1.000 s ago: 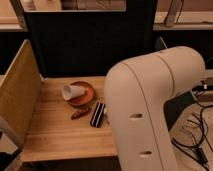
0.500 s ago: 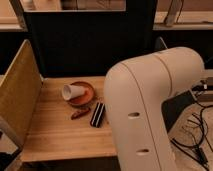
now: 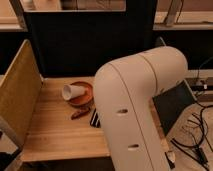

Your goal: Place the white sponge in the ceramic bowl

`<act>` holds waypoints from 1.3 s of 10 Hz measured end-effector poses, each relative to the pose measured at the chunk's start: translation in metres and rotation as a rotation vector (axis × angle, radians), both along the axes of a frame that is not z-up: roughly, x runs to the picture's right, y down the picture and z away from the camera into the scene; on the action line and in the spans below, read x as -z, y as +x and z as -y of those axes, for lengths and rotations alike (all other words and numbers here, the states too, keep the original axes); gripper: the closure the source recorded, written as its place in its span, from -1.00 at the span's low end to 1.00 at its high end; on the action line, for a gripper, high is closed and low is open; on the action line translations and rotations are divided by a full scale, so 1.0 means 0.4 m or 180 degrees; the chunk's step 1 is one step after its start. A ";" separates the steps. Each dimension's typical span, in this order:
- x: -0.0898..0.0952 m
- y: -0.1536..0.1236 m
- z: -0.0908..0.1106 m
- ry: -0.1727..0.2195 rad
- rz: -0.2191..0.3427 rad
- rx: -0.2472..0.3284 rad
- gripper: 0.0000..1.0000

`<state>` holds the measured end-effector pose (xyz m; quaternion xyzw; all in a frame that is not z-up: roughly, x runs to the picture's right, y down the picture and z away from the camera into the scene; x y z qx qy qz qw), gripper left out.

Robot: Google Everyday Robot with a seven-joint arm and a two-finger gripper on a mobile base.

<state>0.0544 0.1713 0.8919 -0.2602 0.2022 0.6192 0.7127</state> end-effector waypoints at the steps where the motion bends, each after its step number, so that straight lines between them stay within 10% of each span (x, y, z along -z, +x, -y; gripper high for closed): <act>1: -0.001 0.000 -0.001 0.0001 -0.0005 0.0022 0.25; 5: 0.018 0.010 0.029 0.0096 -0.0033 -0.0034 0.97; 13: 0.270 -0.100 0.258 0.0789 0.0270 0.0584 1.00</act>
